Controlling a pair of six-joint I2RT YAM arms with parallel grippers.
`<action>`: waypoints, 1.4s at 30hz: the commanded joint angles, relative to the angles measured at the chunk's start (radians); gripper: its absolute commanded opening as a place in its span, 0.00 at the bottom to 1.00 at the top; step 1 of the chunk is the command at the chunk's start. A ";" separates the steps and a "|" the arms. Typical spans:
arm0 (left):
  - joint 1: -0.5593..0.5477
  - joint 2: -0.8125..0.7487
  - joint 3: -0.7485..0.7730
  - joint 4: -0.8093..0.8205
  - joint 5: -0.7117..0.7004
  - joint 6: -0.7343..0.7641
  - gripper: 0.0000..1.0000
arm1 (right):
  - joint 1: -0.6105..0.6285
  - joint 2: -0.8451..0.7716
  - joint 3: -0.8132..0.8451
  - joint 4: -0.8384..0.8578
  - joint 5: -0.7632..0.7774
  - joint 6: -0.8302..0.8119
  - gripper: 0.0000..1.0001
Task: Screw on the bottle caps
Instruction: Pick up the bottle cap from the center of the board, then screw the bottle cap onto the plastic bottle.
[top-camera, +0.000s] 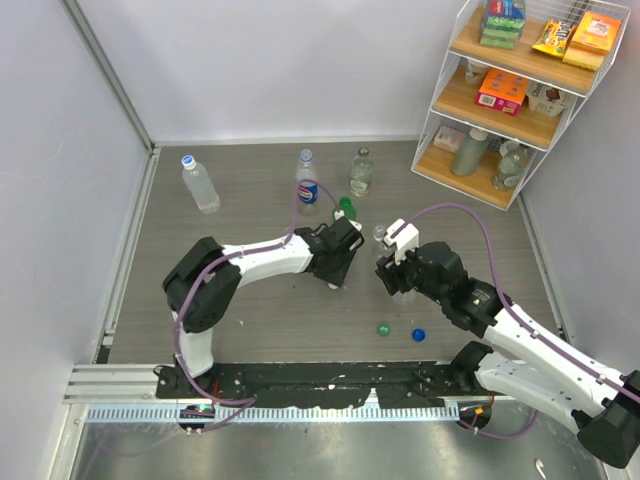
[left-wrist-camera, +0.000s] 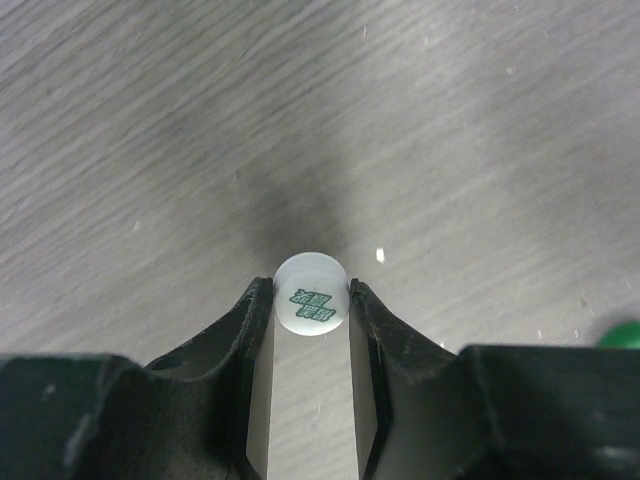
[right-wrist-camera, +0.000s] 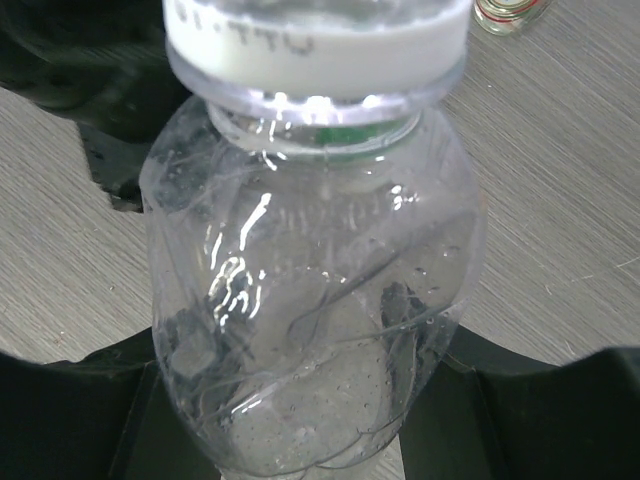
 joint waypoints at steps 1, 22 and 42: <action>0.011 -0.227 -0.038 -0.021 -0.022 -0.016 0.19 | 0.003 -0.001 0.016 0.065 0.005 -0.060 0.01; 0.251 -0.657 0.037 -0.002 0.687 -0.008 0.25 | 0.055 0.310 0.333 -0.273 -0.446 -0.522 0.01; 0.251 -0.712 -0.067 0.062 0.768 -0.092 0.28 | 0.060 0.313 0.404 -0.272 -0.402 -0.499 0.01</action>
